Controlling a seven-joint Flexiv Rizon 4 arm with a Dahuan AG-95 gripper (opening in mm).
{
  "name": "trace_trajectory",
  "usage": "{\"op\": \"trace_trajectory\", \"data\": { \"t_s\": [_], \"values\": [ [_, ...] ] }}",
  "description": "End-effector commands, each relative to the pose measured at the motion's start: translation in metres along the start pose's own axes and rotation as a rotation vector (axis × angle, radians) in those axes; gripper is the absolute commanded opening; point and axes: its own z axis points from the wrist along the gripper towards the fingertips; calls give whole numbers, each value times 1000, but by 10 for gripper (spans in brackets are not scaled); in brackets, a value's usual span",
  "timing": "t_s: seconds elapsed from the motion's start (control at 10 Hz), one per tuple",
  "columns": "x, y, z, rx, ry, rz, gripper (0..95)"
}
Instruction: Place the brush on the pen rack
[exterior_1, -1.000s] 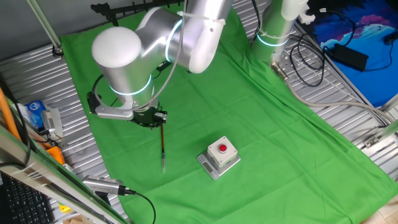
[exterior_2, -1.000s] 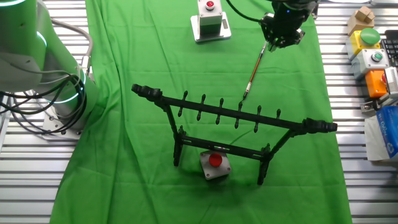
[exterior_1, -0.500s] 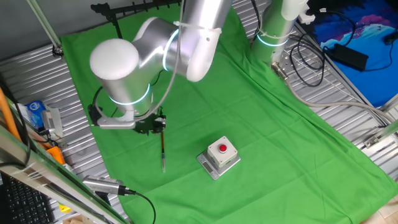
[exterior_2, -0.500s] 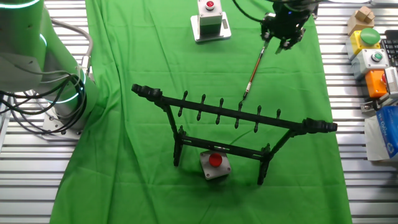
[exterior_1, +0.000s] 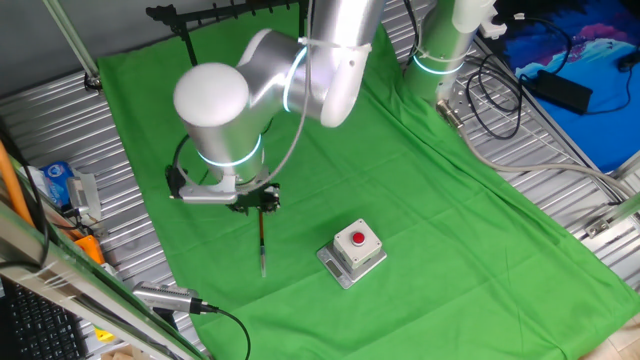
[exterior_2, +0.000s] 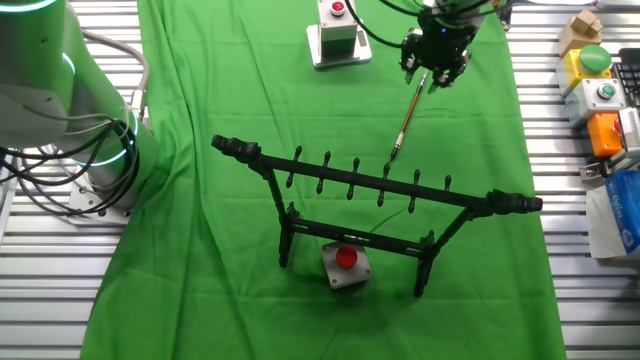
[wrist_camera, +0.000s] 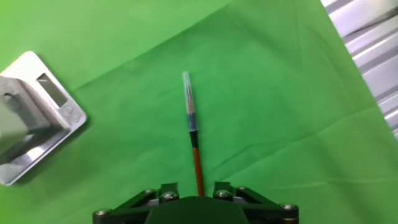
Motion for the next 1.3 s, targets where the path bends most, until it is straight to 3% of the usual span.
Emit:
{"op": "trace_trajectory", "data": {
  "t_s": [0.1,0.9,1.3],
  "values": [
    [0,-3,6,5,-6,-5,190],
    [-16,-11,31,27,-16,-6,190],
    [-21,-11,37,33,-21,-13,190]
  ]
}}
